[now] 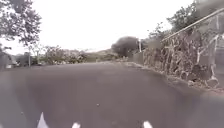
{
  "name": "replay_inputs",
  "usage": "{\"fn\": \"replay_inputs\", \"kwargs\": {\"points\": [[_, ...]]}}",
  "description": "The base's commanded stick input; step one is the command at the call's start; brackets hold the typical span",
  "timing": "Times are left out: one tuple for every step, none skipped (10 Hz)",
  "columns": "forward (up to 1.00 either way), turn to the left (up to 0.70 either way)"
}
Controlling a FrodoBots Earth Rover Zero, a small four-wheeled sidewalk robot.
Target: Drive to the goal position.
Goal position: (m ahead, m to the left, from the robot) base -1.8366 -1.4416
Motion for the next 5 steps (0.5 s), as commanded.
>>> {"fn": "replay_inputs", "kwargs": {"points": [[1.0, -0.24], [1.0, -0.17], [1.0, -0.11], [1.0, -0.09], [1.0, -0.18]]}}
